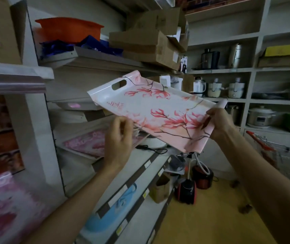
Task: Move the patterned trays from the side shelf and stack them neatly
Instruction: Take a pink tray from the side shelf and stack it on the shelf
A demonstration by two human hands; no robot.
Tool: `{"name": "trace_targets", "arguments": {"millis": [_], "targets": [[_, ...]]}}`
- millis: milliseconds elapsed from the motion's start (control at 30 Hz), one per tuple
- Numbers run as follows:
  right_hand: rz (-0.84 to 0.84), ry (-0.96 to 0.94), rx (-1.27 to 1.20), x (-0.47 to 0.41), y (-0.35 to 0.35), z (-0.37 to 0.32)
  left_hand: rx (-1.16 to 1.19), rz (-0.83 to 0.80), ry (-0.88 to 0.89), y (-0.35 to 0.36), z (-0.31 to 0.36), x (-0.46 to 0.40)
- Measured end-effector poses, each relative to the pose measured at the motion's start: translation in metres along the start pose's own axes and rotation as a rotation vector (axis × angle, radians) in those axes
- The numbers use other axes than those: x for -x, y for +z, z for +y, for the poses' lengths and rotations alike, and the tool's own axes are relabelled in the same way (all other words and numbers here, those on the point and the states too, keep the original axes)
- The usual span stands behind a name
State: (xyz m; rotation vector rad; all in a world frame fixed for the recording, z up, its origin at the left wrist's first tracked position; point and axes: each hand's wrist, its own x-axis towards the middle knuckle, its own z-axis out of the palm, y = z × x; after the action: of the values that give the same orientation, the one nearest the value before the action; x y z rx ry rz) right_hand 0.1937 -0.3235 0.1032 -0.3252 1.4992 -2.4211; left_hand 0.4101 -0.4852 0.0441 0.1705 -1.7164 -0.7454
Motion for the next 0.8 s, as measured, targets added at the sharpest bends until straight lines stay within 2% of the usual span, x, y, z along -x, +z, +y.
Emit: {"name": "trace_targets", "arguments": {"millis": [67, 133, 200, 300, 433, 633, 733, 800], "targets": [[-0.025, 0.004, -0.033, 0.010, -0.017, 0.005, 0.162, 0.143, -0.344, 0.001, 0.002, 0.007], [-0.071, 0.018, -0.047, 0.024, -0.030, 0.012, 0.446, 0.185, -0.622, -0.001, 0.007, 0.012], [-0.126, 0.067, -0.059, 0.034, -0.041, 0.026, 0.674, 0.182, -0.716, -0.004, 0.013, 0.021], [-0.208, 0.126, -0.078, 0.037, -0.056, 0.055, 0.819, 0.280, -0.744, -0.010, 0.030, 0.036], [-0.267, 0.167, -0.116, 0.083, -0.061, 0.073, 0.788, 0.452, -0.715, -0.025, 0.048, 0.059], [-0.340, 0.250, -0.112, 0.109, -0.070, 0.086, 0.479, 0.584, -0.730, -0.068, 0.058, 0.103], [-0.325, 0.258, 0.056, 0.111, -0.075, 0.093, 0.370, 0.594, -0.746, -0.096, 0.063, 0.120], [-0.395, 0.212, 0.262, 0.114, -0.076, 0.097, 0.302, 0.617, -0.753, -0.115, 0.065, 0.129]]}}
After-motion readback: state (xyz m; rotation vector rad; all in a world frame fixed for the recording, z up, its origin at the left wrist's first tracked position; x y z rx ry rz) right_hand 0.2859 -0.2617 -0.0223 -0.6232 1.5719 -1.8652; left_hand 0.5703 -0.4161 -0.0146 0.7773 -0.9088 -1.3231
